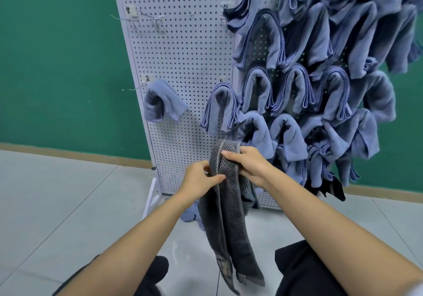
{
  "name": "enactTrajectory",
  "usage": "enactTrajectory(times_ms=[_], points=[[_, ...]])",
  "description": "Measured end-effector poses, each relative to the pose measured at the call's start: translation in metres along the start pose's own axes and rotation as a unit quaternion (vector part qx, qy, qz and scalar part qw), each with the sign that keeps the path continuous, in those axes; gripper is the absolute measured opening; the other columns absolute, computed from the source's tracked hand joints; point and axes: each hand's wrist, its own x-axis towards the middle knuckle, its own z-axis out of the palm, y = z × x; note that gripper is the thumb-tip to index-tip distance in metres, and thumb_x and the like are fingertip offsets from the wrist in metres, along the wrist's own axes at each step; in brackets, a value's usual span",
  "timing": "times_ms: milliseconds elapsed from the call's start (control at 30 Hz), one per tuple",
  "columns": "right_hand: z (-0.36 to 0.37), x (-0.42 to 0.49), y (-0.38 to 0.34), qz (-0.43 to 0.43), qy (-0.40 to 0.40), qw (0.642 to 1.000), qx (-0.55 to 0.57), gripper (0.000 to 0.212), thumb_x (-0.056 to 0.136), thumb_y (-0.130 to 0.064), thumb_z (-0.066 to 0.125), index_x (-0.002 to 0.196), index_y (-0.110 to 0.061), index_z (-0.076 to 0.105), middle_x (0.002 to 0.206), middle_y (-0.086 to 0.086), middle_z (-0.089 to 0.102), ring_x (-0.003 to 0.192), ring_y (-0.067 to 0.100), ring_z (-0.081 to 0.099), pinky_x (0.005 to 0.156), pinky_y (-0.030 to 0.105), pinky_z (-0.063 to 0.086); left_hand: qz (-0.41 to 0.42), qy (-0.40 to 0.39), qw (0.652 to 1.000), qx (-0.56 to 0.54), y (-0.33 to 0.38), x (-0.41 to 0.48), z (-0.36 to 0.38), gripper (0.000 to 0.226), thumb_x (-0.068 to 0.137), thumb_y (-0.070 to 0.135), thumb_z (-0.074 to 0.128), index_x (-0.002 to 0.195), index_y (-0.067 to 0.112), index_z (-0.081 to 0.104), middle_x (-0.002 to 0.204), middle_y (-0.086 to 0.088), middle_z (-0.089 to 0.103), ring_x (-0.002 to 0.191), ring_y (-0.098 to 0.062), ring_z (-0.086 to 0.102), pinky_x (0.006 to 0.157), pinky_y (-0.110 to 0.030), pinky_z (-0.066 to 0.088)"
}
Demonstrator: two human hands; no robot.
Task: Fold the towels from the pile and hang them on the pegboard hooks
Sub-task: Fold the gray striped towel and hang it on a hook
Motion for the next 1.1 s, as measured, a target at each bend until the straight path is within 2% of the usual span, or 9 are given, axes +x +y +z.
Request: enactTrajectory(times_ms=[100, 200, 367, 433, 600, 767, 900, 1000, 1100], points=[[-0.003, -0.002, -0.006, 0.022, -0.014, 1.000, -0.006, 0.029, 0.099, -0.017, 0.051, 0.116, 0.006, 0.058, 0.115, 0.016, 0.068, 0.111, 0.026, 0.063, 0.099, 0.038, 0.049, 0.002, 0.013, 0.999, 0.048, 0.002, 0.004, 0.000, 0.016, 0.085, 0.013, 0.067, 0.074, 0.004, 0.061, 0.061, -0.001, 0.058, 0.057, -0.010, 0.049, 0.056, -0.020, 0.038], [-0.015, -0.003, -0.015, 0.004, -0.012, 1.000, -0.015, 0.036, 0.102, -0.018, 0.043, 0.121, 0.011, 0.053, 0.118, 0.017, 0.066, 0.109, 0.025, 0.063, 0.087, 0.029, 0.054, -0.050, -0.015, 0.998, -0.023, 0.010, 0.007, -0.003, 0.016, 0.094, 0.011, 0.048, 0.089, 0.002, 0.061, 0.082, -0.016, 0.063, 0.075, -0.026, 0.055, 0.069, -0.034, 0.043], [-0.043, -0.004, -0.037, -0.017, 0.035, 0.990, -0.137, 0.020, 0.103, -0.034, 0.037, 0.093, -0.025, 0.053, 0.073, -0.002, 0.052, 0.062, 0.013, 0.051, 0.062, 0.031, 0.044, -0.078, 0.002, 0.987, -0.137, 0.031, 0.020, -0.030, 0.018, 0.097, 0.024, 0.049, 0.094, 0.009, 0.058, 0.093, -0.007, 0.063, 0.085, -0.021, 0.057, 0.077, -0.031, 0.046], [-0.060, -0.002, -0.045, -0.023, 0.068, 0.977, -0.199, 0.020, 0.101, -0.041, 0.039, 0.094, -0.026, 0.050, 0.078, 0.004, 0.045, 0.069, 0.023, 0.045, 0.065, 0.036, 0.044, -0.067, 0.012, 0.994, -0.086, 0.034, 0.023, -0.047, 0.026, 0.090, 0.029, 0.063, 0.102, 0.006, 0.061, 0.096, -0.006, 0.065, 0.091, -0.020, 0.059, 0.083, -0.032, 0.047], [-0.095, -0.010, -0.069, -0.047, 0.168, 0.951, -0.255, 0.042, 0.099, -0.033, 0.047, 0.064, -0.010, 0.044, 0.053, 0.009, 0.034, 0.046, 0.022, 0.038, 0.051, 0.029, 0.037, -0.037, 0.092, 0.972, 0.213, 0.038, 0.024, -0.085, 0.014, 0.086, 0.013, 0.067, 0.078, 0.005, 0.059, 0.078, -0.006, 0.055, 0.078, -0.019, 0.049, 0.063, -0.023, 0.030], [-0.119, -0.014, -0.074, -0.005, 0.184, 0.968, -0.171, 0.026, 0.098, -0.036, 0.051, 0.094, -0.010, 0.056, 0.039, 0.002, 0.037, 0.032, 0.013, 0.033, 0.042, 0.022, 0.030, -0.089, 0.097, 0.941, 0.311, 0.024, 0.028, -0.112, 0.048, 0.088, 0.021, 0.066, 0.055, 0.011, 0.032, 0.063, -0.007, 0.045, 0.067, -0.026, 0.046, 0.064, -0.030, 0.032], [-0.120, -0.017, -0.082, 0.001, 0.176, 0.975, -0.134, 0.029, 0.097, -0.038, 0.051, 0.098, -0.009, 0.056, 0.039, -0.001, 0.041, 0.034, 0.012, 0.036, 0.044, 0.023, 0.032, -0.099, 0.083, 0.930, 0.343, 0.032, 0.025, -0.122, 0.042, 0.093, 0.020, 0.060, 0.060, 0.004, 0.039, 0.079, -0.023, 0.059, 0.093, -0.041, 0.058, 0.076, -0.038, 0.043], [-0.120, -0.018, -0.089, 0.010, 0.190, 0.977, -0.096, 0.032, 0.096, -0.038, 0.054, 0.087, -0.007, 0.057, 0.060, 0.005, 0.052, 0.051, 0.017, 0.047, 0.053, 0.029, 0.040, -0.151, 0.109, 0.948, 0.257, 0.037, 0.025, -0.126, 0.035, 0.096, 0.014, 0.049, 0.063, 0.002, 0.047, 0.071, -0.019, 0.054, 0.070, -0.033, 0.054, 0.066, -0.036, 0.044], [-0.123, -0.019, -0.096, 0.036, 0.197, 0.980, -0.019, 0.030, 0.094, -0.036, 0.057, 0.089, -0.007, 0.061, 0.072, 0.005, 0.059, 0.061, 0.019, 0.053, 0.061, 0.033, 0.044, -0.235, 0.077, 0.965, -0.086, 0.042, 0.024, -0.132, 0.029, 0.098, 0.014, 0.042, 0.069, 0.012, 0.043, 0.069, -0.006, 0.052, 0.064, -0.023, 0.051, 0.073, -0.034, 0.043]])
